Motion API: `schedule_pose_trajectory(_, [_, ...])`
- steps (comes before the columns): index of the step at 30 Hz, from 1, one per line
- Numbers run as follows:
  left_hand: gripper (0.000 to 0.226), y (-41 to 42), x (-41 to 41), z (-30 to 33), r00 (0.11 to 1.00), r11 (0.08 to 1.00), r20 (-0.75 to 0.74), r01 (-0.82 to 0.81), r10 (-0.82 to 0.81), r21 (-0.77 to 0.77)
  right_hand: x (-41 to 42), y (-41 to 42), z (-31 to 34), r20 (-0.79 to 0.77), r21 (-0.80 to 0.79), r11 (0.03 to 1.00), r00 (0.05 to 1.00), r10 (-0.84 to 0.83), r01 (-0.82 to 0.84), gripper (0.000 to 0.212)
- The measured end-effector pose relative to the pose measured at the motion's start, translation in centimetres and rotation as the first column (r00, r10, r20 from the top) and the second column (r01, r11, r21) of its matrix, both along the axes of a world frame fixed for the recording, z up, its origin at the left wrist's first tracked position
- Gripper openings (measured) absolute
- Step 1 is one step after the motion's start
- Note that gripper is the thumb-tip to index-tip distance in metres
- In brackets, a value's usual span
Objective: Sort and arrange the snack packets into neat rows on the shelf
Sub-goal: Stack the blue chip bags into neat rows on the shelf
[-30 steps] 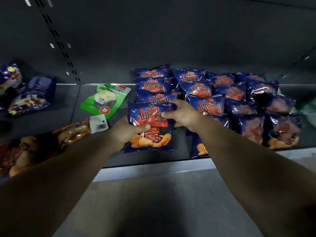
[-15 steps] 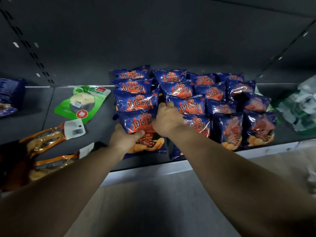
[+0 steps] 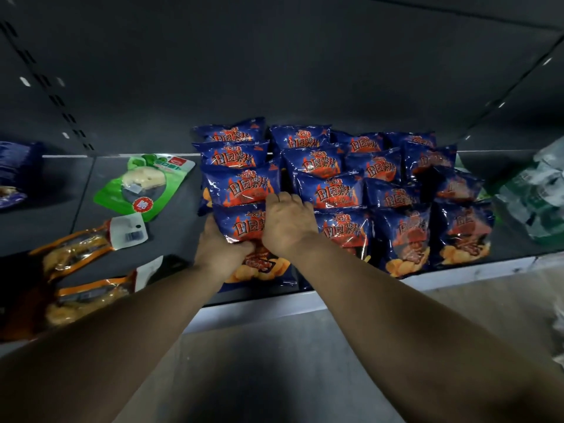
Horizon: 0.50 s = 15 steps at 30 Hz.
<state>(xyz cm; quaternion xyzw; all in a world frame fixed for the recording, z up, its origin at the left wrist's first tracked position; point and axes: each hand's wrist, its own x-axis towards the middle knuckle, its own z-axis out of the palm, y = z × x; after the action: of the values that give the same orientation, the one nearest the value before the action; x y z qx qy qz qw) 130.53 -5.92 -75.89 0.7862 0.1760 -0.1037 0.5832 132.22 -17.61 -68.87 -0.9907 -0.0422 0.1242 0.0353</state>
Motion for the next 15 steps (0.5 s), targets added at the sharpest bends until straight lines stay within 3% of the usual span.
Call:
schedule_pose_trajectory(7, [0.099,-0.1,0.1,0.2,0.998,0.997,0.03,-0.057,0.058,-0.055,0.0,0.1,-0.2,0.031,0.08,0.997,1.0,0.003,-0.006,0.062])
schedule_pose_trajectory(15, [0.068,0.4,1.5,1.3,0.995,0.986,0.071,-0.06,0.072,-0.158,0.5,-0.4,-0.3,0.047,0.152,0.986,0.996,-0.077,0.07,0.055])
